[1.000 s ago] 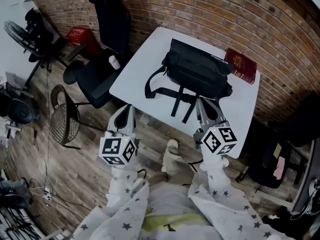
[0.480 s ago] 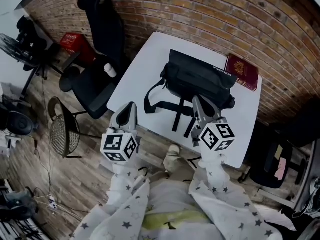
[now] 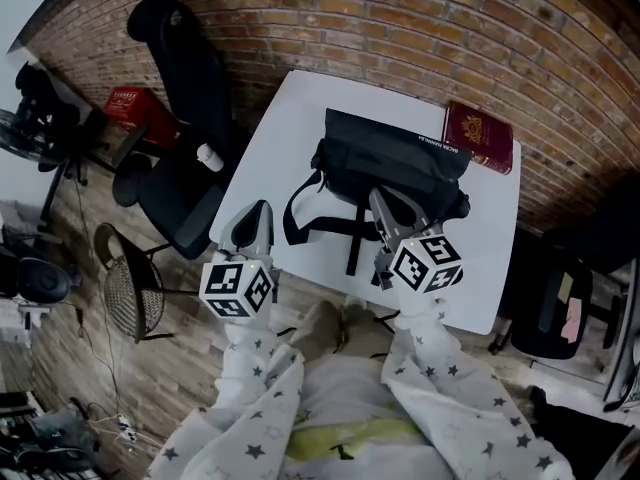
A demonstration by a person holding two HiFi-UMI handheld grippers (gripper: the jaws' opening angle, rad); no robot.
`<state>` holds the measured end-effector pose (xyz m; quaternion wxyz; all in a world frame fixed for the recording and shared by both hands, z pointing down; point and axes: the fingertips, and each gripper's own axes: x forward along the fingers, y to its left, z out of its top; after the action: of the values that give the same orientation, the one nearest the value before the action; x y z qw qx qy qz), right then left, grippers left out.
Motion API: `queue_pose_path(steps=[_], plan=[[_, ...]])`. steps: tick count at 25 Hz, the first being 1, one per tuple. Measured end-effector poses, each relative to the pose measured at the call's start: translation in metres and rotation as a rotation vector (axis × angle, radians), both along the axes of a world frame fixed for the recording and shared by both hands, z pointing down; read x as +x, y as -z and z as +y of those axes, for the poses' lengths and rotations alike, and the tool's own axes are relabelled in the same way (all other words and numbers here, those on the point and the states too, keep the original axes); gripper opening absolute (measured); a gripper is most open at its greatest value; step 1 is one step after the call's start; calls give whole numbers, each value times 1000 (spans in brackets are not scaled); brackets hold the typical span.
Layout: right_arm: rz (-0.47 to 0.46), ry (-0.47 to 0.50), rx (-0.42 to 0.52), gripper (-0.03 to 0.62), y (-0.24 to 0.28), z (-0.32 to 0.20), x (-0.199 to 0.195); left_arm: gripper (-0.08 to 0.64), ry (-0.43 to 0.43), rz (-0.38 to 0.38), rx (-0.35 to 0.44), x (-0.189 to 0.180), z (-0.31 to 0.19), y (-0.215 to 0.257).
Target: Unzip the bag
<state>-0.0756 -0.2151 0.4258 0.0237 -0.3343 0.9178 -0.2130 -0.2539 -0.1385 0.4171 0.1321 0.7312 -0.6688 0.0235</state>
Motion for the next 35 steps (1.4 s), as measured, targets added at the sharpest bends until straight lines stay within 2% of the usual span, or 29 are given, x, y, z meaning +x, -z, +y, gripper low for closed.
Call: queue_pose_path(steps=[6,10,12,18,26,31,35], plan=[[21,-2,-53,8,-16,-4,-18,-2,-113,17,-18,-3,-38,-4],[16,-71,-100,16,-31,-12,-30,-2,-221,34,-55,-5,-65,-13],[10,-95,-118,46,-38,-18,-37,21,-268,41,-70,-7,-79,-18],[6,-170,-177,82,-61,-20,-59,41,-431,38,-93,-4,-113,-28],[27,-202,-206,145,-81,-23,-92,87,-610,56,-79,19,-146,-34],[45,-257,-234,183,-91,-29,-101,150,-723,82,-69,41,-159,-37],[64,-279,-254,182,-99,-32,-108,182,-775,110,-63,53,-167,-43]])
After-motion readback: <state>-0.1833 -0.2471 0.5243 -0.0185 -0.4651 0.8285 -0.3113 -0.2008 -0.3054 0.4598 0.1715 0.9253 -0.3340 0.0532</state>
